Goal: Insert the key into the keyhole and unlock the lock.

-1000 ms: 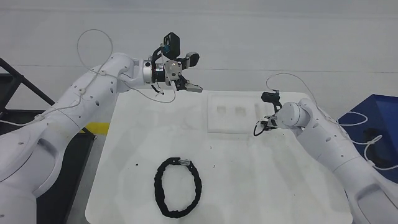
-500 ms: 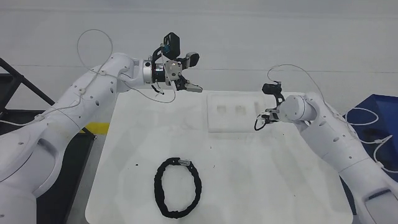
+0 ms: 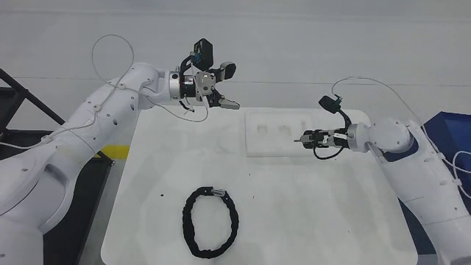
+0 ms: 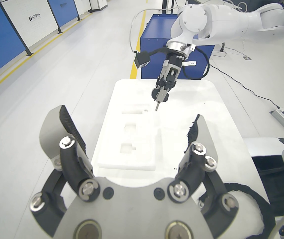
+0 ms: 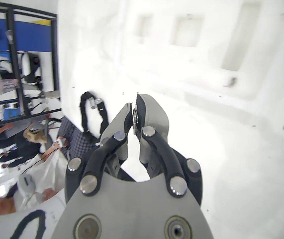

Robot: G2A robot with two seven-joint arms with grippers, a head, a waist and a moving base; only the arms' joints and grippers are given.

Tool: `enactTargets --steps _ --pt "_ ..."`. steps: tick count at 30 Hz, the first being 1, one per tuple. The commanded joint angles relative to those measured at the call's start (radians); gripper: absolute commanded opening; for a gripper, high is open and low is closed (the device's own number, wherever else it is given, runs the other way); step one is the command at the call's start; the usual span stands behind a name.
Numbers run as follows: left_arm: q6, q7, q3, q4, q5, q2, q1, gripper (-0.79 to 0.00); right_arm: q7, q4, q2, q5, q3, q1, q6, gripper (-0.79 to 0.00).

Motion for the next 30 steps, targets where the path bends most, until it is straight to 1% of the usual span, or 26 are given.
enactTargets --steps 1,4,6,9,16,30 --pt "0.000 0.000 0.000 0.000 0.000 0.000 0.000 0.000 0.017 0.016 0.002 0.108 0.028 -0.022 -0.067 -0.785" --pt "0.000 0.000 0.000 0.000 0.000 0.000 0.000 0.000 0.020 0.035 0.004 0.214 0.062 -0.050 -0.140 -0.785" --pt "0.000 0.000 0.000 0.000 0.000 0.000 0.000 0.000 0.043 0.043 0.003 0.303 0.080 -0.065 -0.191 -0.785" --pt "0.000 0.000 0.000 0.000 0.000 0.000 0.000 0.000 0.049 0.055 0.006 0.374 0.108 -0.082 -0.226 -0.785" --pt "0.000 0.000 0.000 0.000 0.000 0.000 0.000 0.000 0.020 0.023 0.018 0.404 0.168 -0.120 -0.237 -0.785" --pt "0.000 0.000 0.000 0.000 0.000 0.000 0.000 0.000 0.020 0.020 0.018 0.404 0.170 -0.121 -0.237 -0.785"
